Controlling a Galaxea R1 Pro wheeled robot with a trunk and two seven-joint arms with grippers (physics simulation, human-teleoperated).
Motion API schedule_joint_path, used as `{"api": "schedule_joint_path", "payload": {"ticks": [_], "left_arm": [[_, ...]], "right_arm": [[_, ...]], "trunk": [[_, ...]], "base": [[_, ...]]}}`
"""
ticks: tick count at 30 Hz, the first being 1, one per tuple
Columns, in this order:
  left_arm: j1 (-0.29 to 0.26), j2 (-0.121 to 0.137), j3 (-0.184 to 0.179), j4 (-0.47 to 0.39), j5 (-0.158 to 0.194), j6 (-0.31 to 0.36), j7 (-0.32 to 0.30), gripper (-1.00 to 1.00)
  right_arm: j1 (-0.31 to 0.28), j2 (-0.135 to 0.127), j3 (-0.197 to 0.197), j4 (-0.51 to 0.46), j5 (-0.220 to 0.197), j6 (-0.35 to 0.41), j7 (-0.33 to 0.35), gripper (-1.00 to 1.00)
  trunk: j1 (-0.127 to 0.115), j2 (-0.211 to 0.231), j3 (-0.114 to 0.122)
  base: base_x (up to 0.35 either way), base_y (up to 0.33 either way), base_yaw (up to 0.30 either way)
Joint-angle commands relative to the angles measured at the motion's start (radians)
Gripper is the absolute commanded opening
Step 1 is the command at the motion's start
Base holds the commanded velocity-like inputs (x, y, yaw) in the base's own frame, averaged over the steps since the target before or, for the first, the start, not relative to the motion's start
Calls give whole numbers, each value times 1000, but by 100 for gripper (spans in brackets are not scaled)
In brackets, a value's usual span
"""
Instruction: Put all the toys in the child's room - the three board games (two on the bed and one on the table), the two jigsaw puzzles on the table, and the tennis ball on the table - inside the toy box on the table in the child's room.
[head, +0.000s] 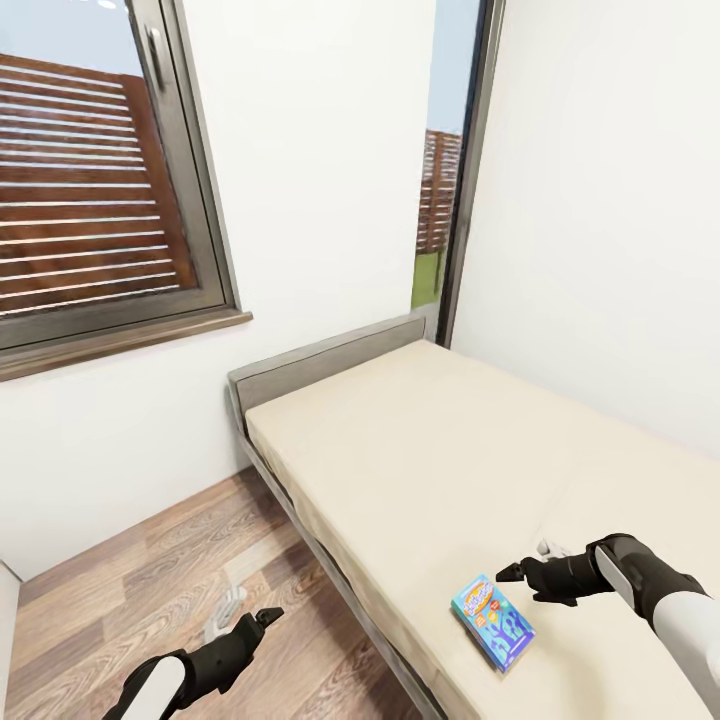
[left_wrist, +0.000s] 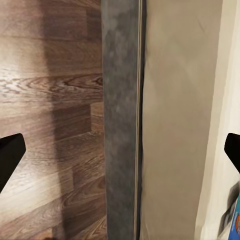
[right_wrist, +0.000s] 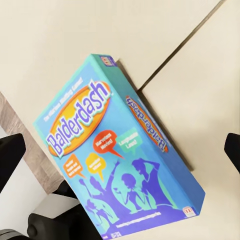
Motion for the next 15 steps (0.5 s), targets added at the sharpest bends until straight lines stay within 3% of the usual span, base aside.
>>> {"api": "schedule_joint_path", "payload": {"ticks": [1, 15], "left_arm": [[0, 1, -2, -1, 3, 2, 0, 100], [0, 1, -2, -1, 3, 2, 1, 100]], "right_arm": [[-1, -1, 8, -1, -10, 5, -1, 100], [2, 0, 8, -1, -10, 8, 3, 100]], "trunk": [[0, 0, -1], [0, 0, -17]], "base": [[0, 0, 0], [0, 0, 0]]}}
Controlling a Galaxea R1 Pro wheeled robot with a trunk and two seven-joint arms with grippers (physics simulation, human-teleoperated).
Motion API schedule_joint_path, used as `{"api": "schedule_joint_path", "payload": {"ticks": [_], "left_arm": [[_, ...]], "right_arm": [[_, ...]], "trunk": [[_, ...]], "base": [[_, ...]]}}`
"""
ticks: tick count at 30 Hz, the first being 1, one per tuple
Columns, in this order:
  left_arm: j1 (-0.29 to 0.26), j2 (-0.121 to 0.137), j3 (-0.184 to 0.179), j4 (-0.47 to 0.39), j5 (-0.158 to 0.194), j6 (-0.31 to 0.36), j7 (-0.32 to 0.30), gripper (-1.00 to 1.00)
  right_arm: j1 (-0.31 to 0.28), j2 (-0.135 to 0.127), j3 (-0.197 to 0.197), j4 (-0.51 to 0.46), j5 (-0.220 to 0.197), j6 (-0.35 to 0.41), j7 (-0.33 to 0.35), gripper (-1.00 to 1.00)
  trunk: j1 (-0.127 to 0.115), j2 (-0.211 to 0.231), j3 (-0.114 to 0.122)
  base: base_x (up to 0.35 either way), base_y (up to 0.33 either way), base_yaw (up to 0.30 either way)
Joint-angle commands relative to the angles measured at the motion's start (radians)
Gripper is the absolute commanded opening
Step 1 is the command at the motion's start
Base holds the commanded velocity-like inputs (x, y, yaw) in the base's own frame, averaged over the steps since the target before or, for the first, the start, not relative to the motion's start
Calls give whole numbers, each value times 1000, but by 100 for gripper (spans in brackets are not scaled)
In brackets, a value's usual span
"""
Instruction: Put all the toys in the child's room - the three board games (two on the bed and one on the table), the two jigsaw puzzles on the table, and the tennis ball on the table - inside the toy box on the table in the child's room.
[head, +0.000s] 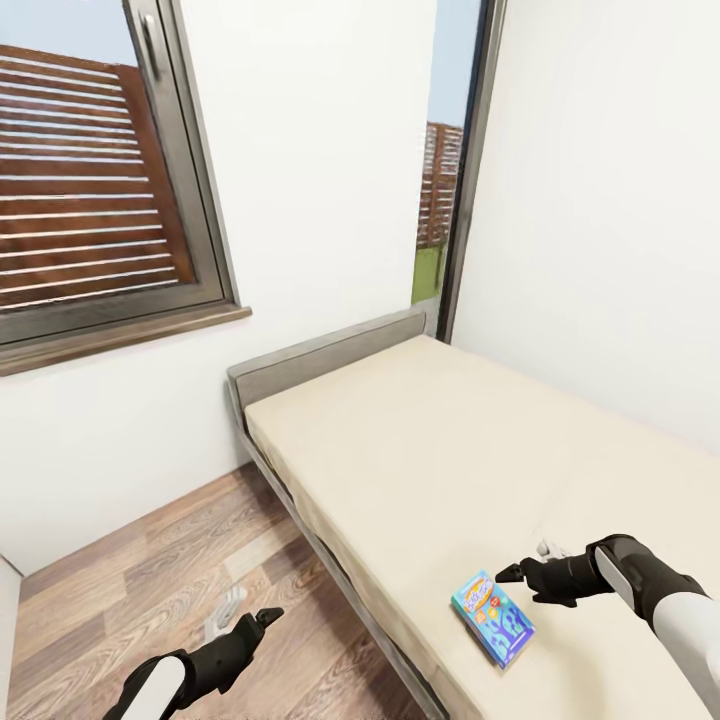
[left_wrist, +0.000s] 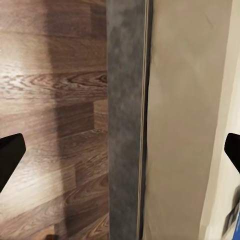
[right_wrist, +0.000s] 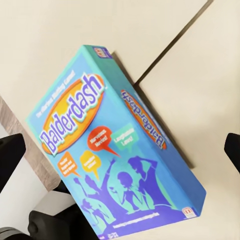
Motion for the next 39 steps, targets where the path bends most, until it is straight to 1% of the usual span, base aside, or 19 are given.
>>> {"api": "schedule_joint_path", "payload": {"ticks": [1, 11, 25, 39], "left_arm": [[0, 1, -2, -1, 3, 2, 0, 100], [0, 1, -2, -1, 3, 2, 0, 100], [0, 1, -2, -1, 4, 3, -3, 100], [0, 1, -2, -1, 3, 2, -3, 100]], "right_arm": [[-1, -1, 8, -1, -10, 5, -1, 100], [1, -1, 8, -1, -11, 5, 0, 100], [11, 11, 9, -1, -11, 5, 1, 100], [12, 15, 9, -1, -11, 6, 1, 100]], "trunk": [[0, 0, -2], [0, 0, -15], [0, 0, -19], [0, 0, -17]], "base": [[0, 0, 0], [0, 0, 0], [0, 0, 2], [0, 0, 119]]}}
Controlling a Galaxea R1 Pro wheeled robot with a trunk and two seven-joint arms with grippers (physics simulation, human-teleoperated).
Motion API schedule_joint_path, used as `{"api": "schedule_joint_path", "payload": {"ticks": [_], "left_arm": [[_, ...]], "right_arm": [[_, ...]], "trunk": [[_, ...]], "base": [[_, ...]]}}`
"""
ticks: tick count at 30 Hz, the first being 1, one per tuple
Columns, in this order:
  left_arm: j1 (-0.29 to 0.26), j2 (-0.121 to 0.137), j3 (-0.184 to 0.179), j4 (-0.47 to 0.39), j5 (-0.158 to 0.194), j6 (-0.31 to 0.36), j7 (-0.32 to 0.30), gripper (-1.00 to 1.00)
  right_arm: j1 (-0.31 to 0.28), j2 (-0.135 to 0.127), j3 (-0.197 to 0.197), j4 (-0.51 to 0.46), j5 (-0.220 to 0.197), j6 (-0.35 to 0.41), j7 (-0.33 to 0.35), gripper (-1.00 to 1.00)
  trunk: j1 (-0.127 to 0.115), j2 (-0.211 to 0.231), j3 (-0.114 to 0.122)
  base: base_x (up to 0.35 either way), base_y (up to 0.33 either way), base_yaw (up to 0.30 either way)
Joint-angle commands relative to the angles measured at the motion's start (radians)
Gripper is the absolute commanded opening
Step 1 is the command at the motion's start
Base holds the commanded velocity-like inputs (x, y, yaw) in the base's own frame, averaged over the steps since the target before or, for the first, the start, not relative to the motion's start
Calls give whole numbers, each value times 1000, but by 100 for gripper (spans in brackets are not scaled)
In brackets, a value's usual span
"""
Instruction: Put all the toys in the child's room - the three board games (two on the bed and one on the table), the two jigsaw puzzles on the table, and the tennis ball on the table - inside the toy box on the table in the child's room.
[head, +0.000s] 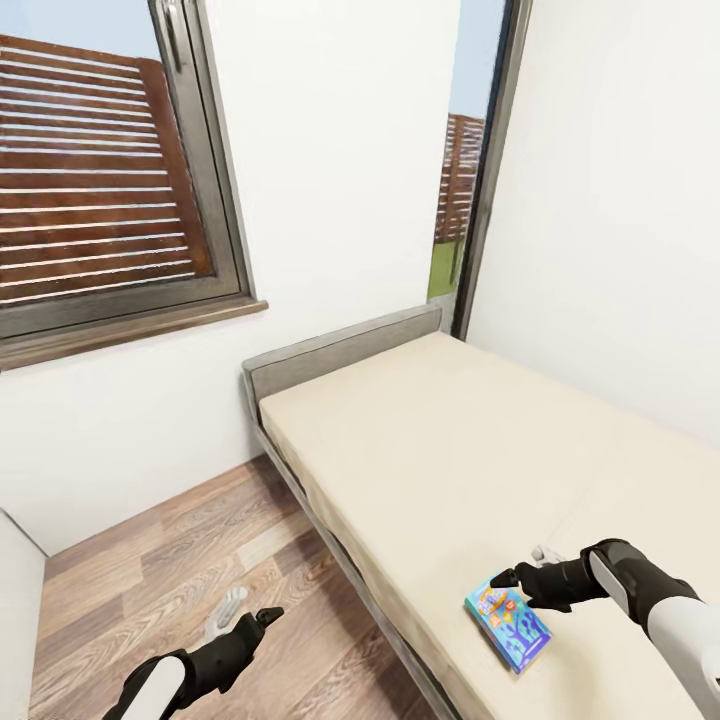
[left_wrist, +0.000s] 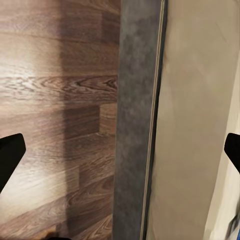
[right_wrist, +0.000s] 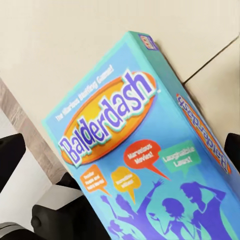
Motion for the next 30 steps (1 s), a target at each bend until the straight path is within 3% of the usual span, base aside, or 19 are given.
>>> {"api": "schedule_joint_path", "payload": {"ticks": [1, 30], "left_arm": [[-1, 1, -2, 0, 3, 2, 0, 100], [-1, 1, -2, 0, 3, 1, 0, 100]], "right_arm": [[0, -1, 8, -1, -10, 5, -1, 100], [-1, -2, 7, -1, -7, 4, -5, 100]], "trunk": [[0, 0, -1], [0, 0, 0]], "base": [[0, 0, 57], [0, 0, 13]]}}
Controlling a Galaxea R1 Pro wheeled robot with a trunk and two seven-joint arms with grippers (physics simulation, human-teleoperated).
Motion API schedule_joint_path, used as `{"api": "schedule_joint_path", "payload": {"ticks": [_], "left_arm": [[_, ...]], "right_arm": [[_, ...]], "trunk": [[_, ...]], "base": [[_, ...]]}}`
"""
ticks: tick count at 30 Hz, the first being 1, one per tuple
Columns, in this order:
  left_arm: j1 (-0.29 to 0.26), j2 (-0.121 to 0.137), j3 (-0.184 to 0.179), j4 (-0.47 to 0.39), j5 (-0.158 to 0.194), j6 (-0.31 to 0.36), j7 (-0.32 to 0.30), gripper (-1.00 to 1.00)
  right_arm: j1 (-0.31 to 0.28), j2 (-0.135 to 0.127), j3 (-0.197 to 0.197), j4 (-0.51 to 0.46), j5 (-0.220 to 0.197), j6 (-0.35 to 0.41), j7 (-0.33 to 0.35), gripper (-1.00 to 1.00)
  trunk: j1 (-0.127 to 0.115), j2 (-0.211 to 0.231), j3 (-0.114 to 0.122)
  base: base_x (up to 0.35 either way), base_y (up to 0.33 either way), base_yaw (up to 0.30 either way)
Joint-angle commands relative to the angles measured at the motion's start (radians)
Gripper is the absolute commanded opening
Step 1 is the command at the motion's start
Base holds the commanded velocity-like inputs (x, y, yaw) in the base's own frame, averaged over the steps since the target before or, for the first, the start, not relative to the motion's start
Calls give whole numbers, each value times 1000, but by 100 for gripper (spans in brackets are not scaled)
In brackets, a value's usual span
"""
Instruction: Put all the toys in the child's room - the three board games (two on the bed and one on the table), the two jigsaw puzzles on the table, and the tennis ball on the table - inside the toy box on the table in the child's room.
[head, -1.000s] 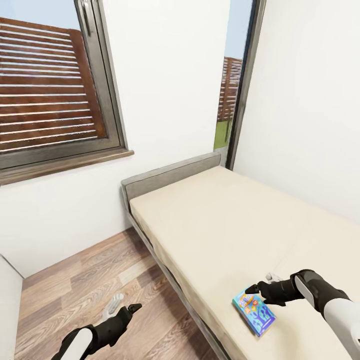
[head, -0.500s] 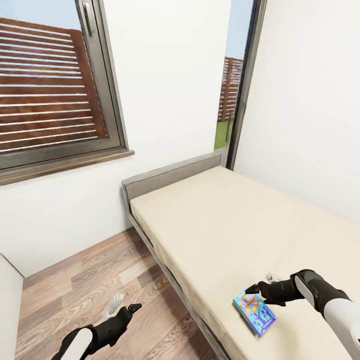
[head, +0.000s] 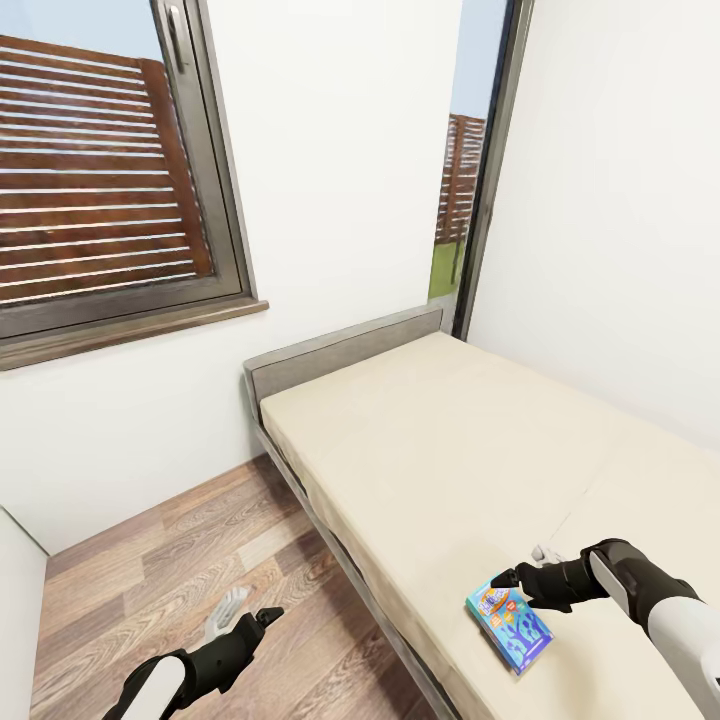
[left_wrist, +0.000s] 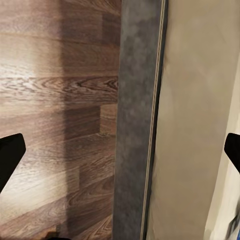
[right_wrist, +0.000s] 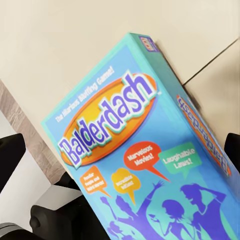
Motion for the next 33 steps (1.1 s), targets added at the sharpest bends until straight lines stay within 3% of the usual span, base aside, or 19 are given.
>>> {"api": "schedule_joint_path", "payload": {"ticks": [1, 33], "left_arm": [[0, 1, -2, -1, 3, 2, 0, 100], [0, 1, -2, -1, 4, 2, 0, 100]], "right_arm": [[0, -1, 8, -1, -10, 4, -2, 100], [5, -3, 6, 2, -14, 6, -9, 100]], "trunk": [[0, 0, -1], [0, 0, -1]], "base": [[0, 0, 0], [-23, 0, 2]]}}
